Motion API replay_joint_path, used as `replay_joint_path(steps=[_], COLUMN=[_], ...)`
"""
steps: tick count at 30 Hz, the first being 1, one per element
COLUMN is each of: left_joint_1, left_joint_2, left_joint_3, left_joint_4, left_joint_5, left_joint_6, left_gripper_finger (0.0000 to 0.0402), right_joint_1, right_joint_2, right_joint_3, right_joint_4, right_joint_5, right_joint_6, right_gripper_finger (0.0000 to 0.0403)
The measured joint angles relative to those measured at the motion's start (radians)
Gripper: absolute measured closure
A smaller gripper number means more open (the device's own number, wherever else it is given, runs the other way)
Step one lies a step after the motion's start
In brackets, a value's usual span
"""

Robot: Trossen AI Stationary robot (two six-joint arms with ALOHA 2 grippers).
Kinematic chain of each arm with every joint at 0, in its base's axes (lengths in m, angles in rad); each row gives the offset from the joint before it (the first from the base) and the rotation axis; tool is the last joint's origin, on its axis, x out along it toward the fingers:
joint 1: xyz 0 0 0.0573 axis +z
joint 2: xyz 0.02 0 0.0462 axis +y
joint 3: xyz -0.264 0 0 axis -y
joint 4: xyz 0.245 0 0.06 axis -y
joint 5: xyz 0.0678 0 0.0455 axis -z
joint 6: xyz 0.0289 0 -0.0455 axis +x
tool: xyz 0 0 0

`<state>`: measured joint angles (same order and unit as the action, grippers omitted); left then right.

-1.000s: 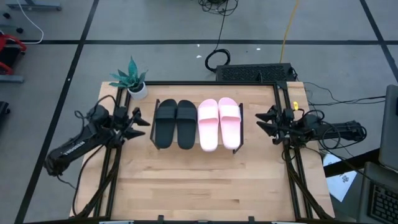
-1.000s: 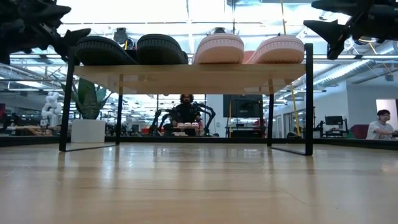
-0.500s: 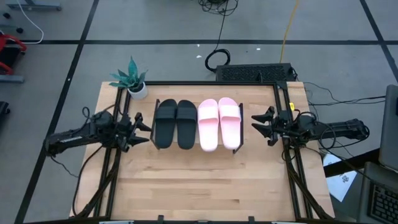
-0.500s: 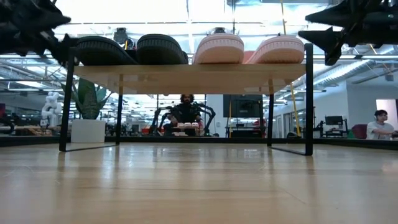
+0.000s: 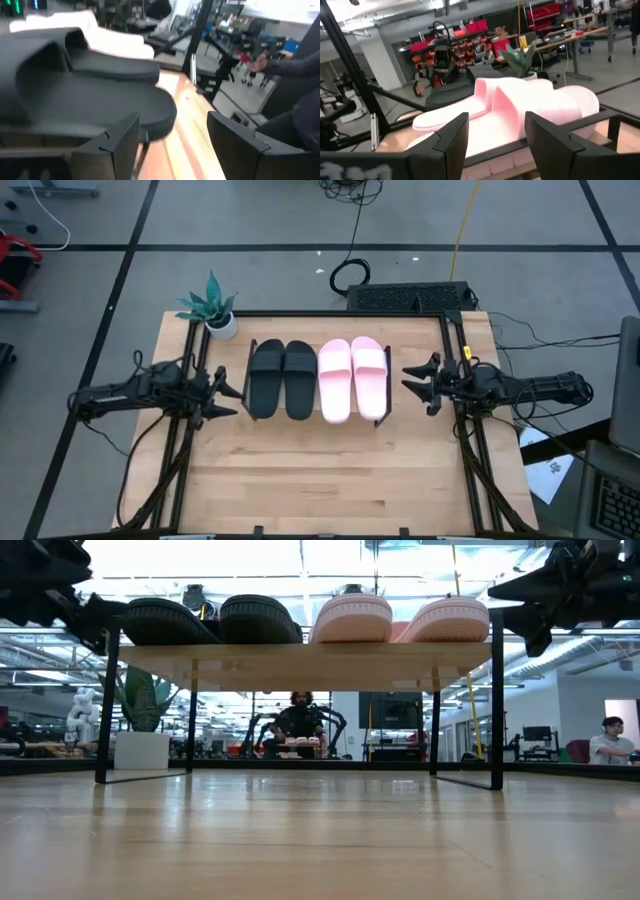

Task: Pick and place slides into the shelf
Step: Return to Home Position

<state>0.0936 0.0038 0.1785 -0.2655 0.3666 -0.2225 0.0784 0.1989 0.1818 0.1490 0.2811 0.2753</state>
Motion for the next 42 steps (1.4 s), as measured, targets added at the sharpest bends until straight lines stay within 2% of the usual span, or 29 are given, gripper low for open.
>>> replay_joint_path(steps=[7,32,42], left_joint_1=[-0.012,-0.012,-0.012], left_joint_2=[0.000,0.000,0.000], left_joint_3=[0.120,0.025,0.024], left_joint_4=[-0.209,-0.229,-0.263], left_joint_5=[-0.001,-0.030,-0.111], left_joint_6=[-0.004,-0.017,-0.027], left_gripper_finger=[0.0172,0.0172,0.0172], right_joint_1=[0.000,0.000,0.000], right_joint_2=[-0.003,-0.024,-0.024], right_joint_3=[0.000,0.000,0.000], right_joint_4=[-0.020,-0.073,-0.093], right_joint_5=[-0.034,-0.043,-0.043], right_joint_6=[-0.006,-0.001,-0.001], right_gripper_finger=[0.0220,0.0220,0.0220])
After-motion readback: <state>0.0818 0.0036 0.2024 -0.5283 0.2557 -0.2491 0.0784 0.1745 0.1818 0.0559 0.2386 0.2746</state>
